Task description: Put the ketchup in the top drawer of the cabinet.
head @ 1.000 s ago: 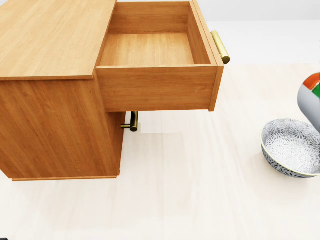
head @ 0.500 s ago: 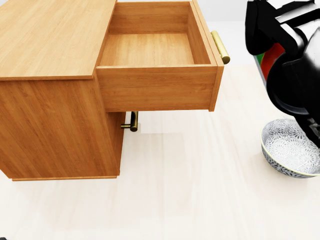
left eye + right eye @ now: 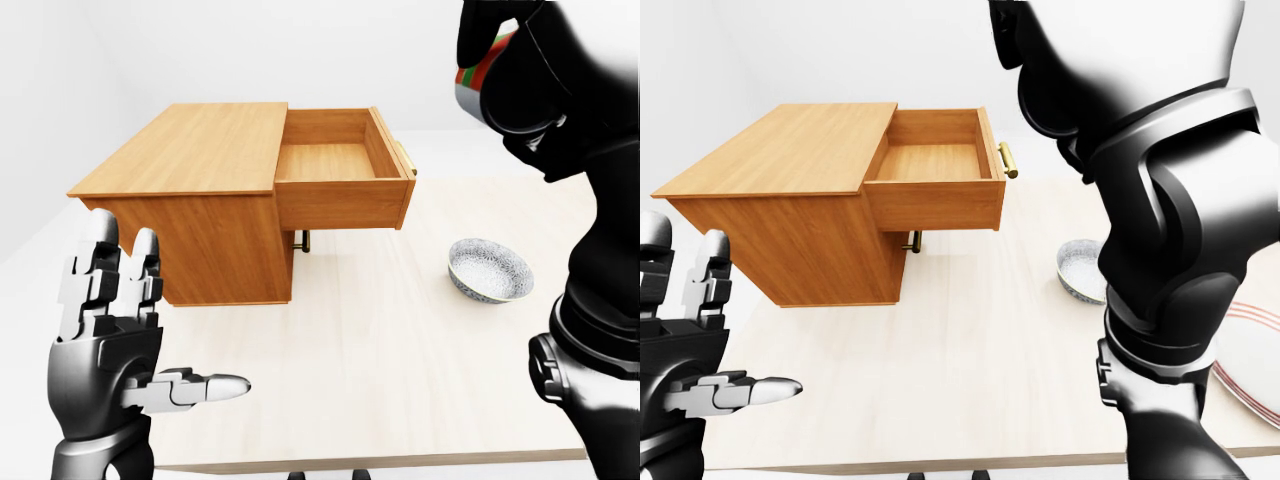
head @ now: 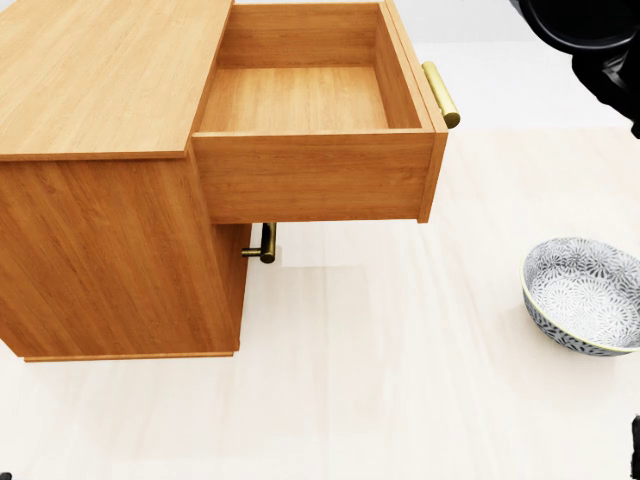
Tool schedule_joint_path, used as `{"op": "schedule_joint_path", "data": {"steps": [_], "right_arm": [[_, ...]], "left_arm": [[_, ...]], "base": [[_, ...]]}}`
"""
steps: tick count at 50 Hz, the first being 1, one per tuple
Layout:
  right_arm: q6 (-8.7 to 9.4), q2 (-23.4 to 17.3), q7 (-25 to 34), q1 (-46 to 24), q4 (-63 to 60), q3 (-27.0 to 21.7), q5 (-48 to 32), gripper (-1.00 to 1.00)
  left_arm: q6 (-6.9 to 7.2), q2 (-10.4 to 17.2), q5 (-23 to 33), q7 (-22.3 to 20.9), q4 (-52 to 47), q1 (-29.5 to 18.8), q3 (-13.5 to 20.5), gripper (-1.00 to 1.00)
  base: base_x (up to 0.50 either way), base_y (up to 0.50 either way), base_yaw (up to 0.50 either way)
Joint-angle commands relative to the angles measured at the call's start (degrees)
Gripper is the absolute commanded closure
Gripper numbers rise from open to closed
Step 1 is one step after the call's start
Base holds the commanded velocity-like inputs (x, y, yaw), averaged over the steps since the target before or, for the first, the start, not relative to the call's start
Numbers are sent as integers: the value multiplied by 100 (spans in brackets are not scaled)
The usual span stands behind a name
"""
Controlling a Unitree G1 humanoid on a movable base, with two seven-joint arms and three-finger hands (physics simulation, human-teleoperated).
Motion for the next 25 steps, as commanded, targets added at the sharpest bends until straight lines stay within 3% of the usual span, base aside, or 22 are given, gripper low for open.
{"op": "schedule_joint_path", "data": {"steps": [1, 12, 25], "right_arm": [[0, 728, 0, -1190, 1491, -295, -337, 100], [0, 999, 0, -2355, 3844, -420, 1061, 100], [0, 982, 0, -3145, 5246, -245, 2008, 100]], "left_arm": [[0, 8, 5, 14, -10, 0, -16, -100], [0, 9, 58, 13, 96, -6, -70, -100], [0, 28, -4, 33, 43, -38, -16, -100]], "base": [[0, 0, 0], [0, 0, 0], [0, 0, 0]]}}
